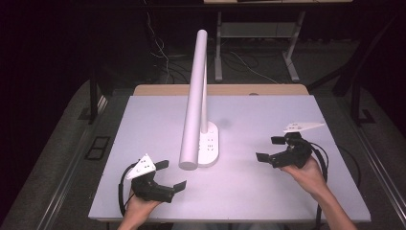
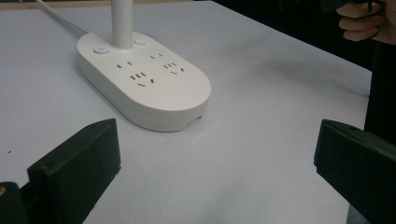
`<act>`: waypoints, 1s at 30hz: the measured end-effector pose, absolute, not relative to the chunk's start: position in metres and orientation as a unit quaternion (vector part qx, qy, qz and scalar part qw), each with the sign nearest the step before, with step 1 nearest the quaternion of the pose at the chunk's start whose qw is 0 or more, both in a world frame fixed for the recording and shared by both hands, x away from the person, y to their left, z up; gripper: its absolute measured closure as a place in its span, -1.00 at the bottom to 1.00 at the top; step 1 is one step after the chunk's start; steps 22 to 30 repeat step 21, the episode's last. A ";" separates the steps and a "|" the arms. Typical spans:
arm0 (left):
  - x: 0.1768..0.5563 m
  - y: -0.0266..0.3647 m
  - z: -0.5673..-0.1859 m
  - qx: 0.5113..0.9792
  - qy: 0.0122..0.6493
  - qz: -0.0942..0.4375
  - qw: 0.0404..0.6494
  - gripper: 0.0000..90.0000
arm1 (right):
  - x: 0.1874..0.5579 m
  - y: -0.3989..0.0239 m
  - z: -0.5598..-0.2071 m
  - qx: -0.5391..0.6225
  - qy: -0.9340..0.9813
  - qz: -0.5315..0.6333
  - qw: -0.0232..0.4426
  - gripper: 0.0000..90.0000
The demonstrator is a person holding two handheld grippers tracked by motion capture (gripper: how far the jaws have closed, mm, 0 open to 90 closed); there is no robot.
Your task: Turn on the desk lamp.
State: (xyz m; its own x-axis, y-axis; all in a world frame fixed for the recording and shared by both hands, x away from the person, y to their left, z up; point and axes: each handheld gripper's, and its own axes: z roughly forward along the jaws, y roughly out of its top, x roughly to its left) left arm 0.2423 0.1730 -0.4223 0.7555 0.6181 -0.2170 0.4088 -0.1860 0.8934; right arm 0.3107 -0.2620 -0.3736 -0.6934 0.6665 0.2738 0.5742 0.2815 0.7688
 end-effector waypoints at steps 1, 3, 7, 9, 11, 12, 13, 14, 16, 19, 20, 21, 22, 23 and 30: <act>0.242 0.173 -0.422 0.764 0.336 0.096 0.542 -1.00 | 0.307 -0.265 -0.375 0.389 0.797 0.459 0.053 -0.99; 0.242 0.173 -0.422 0.765 0.336 0.098 0.540 -1.00 | 0.300 -0.271 -0.378 0.396 0.792 0.462 0.053 -0.99; 0.242 0.173 -0.422 0.764 0.338 0.099 0.541 -1.00 | 0.284 -0.282 -0.387 0.407 0.785 0.464 0.055 -0.99; 0.242 0.174 -0.422 0.764 0.338 0.098 0.541 -1.00 | 0.276 -0.287 -0.392 0.410 0.782 0.465 0.060 -0.99; 0.242 0.174 -0.422 0.764 0.338 0.099 0.541 -1.00 | 0.269 -0.291 -0.396 0.417 0.777 0.466 0.066 -0.99; 0.242 0.174 -0.422 0.764 0.338 0.099 0.541 -1.00 | 0.266 -0.293 -0.397 0.419 0.776 0.467 0.070 -0.99; 0.242 0.174 -0.422 0.764 0.338 0.099 0.540 -1.00 | 0.263 -0.295 -0.399 0.424 0.772 0.468 0.071 -0.99; 0.242 0.174 -0.422 0.764 0.338 0.099 0.540 -1.00 | 0.260 -0.296 -0.400 0.424 0.771 0.469 0.072 -0.99; 0.242 0.174 -0.422 0.764 0.339 0.099 0.540 -1.00 | 0.256 -0.297 -0.404 0.425 0.770 0.470 0.072 -0.99; 0.242 0.174 -0.422 0.763 0.340 0.099 0.540 -1.00 | 0.251 -0.298 -0.409 0.424 0.772 0.469 0.071 -0.99; 0.242 0.174 -0.422 0.763 0.341 0.099 0.541 -1.00 | 0.250 -0.297 -0.410 0.425 0.771 0.469 0.071 -0.99; 0.242 0.174 -0.422 0.763 0.340 0.099 0.540 -1.00 | 0.249 -0.298 -0.412 0.424 0.771 0.470 0.071 -0.99; 0.242 0.174 -0.422 0.763 0.340 0.099 0.540 -1.00 | 0.249 -0.298 -0.412 0.424 0.771 0.470 0.071 -0.99; 0.242 0.174 -0.422 0.763 0.340 0.099 0.540 -1.00 | 0.249 -0.298 -0.412 0.424 0.771 0.470 0.071 -0.99; 0.242 0.174 -0.422 0.763 0.340 0.099 0.540 -1.00 | 0.249 -0.298 -0.412 0.424 0.771 0.470 0.071 -0.99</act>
